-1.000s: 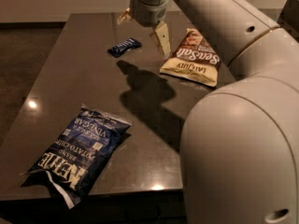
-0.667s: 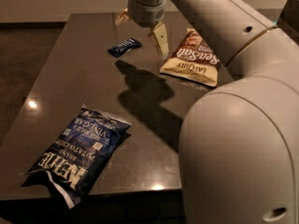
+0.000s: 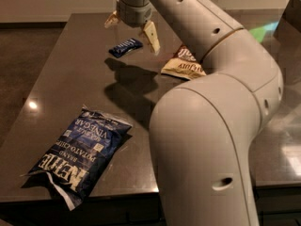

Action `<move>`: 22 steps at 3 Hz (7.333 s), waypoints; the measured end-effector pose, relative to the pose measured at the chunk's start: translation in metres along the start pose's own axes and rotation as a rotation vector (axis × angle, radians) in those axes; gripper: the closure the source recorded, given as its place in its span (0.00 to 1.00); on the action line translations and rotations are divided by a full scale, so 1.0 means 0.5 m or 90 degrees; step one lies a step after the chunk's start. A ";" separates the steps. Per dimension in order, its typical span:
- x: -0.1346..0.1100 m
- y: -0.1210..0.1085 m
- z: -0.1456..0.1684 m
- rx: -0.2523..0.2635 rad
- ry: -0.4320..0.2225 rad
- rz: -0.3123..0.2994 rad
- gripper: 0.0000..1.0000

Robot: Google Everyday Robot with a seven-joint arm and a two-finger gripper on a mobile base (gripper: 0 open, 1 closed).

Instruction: Move rxbar blueberry near brown chip bag

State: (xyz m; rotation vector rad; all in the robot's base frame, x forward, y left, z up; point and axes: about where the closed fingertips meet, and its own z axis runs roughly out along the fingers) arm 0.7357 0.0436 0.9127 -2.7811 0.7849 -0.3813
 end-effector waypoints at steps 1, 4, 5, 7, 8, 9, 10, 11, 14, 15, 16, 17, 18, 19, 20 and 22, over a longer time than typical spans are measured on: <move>0.002 -0.041 0.037 -0.021 0.016 -0.043 0.00; 0.017 -0.106 0.136 -0.055 0.168 -0.094 0.00; 0.045 -0.108 0.182 -0.087 0.184 -0.113 0.00; 0.081 -0.120 0.209 -0.116 0.199 -0.144 0.00; 0.094 -0.117 0.224 -0.142 0.202 -0.162 0.03; 0.098 -0.115 0.234 -0.158 0.199 -0.170 0.25; 0.097 -0.111 0.232 -0.160 0.190 -0.161 0.49; 0.100 -0.114 0.219 -0.160 0.190 -0.161 0.71; 0.032 -0.088 0.040 -0.132 0.136 -0.036 1.00; 0.017 -0.067 -0.025 -0.114 0.130 0.011 1.00; 0.031 -0.007 -0.067 -0.119 0.143 0.071 1.00; 0.043 0.066 -0.080 -0.137 0.146 0.123 1.00; 0.034 0.127 -0.083 -0.151 0.138 0.151 0.85; 0.010 0.179 -0.073 -0.170 0.122 0.162 0.61; -0.015 0.217 -0.053 -0.189 0.104 0.164 0.31; -0.004 0.199 -0.046 -0.165 0.111 0.162 0.00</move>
Offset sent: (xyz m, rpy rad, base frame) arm 0.0328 0.0511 -0.0274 -0.2058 -0.1766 0.0407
